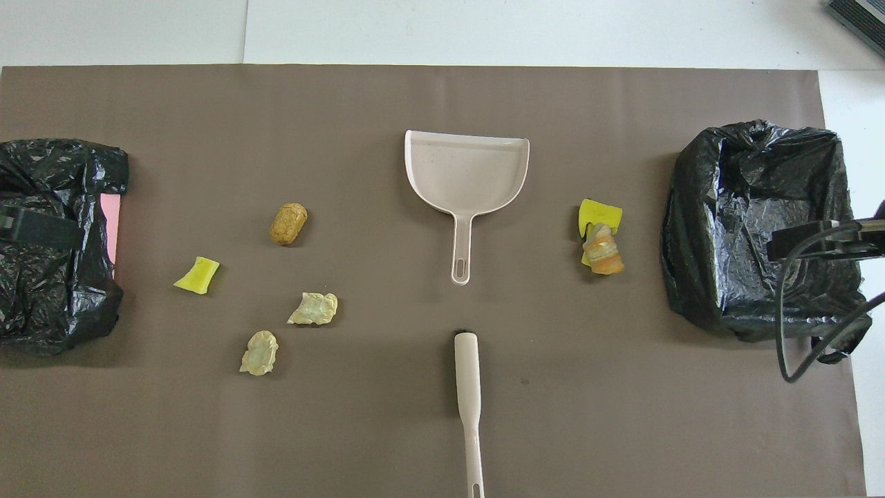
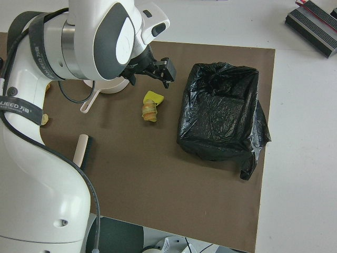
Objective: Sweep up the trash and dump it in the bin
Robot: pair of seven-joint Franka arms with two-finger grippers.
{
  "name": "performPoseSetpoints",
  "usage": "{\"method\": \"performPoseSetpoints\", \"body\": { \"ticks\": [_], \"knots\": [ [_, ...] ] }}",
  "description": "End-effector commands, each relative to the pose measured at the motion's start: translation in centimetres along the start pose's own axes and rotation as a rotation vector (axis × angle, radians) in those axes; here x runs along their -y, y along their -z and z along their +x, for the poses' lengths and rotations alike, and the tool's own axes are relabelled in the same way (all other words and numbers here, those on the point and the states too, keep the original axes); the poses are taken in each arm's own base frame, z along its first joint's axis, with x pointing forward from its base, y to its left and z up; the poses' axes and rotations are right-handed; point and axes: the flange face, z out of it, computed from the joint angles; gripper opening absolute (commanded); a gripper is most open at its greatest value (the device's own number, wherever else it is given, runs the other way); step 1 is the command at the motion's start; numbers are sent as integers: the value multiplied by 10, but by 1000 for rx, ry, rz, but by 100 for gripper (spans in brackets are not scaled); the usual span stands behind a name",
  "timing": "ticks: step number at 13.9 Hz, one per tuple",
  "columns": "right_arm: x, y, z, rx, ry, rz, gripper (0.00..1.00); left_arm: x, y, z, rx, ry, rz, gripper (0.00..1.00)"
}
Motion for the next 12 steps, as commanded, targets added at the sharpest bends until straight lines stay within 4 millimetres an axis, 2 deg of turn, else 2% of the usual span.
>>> {"method": "performPoseSetpoints", "body": {
  "ticks": [1, 3, 6, 8, 10, 12],
  "knots": [
    [8, -23, 15, -28, -9, 16, 100, -36, -22, -14, 8, -20, -7, 100],
    [18, -45, 38, -60, 1, 20, 100, -80, -48, -16, 25, -50, -8, 100],
    [62, -89, 71, -91, -9, 36, 100, -149, -87, -17, 34, -48, -5, 100],
    [94, -125, 88, -89, -56, 45, 100, -205, -115, -31, 34, -41, -22, 100],
    [123, -165, 101, -77, -88, 51, 100, -246, -132, -43, 28, -35, -26, 100],
    [154, -188, 108, -69, -133, 62, 100, -288, -155, -61, 52, -40, -17, 100]
  ]
}}
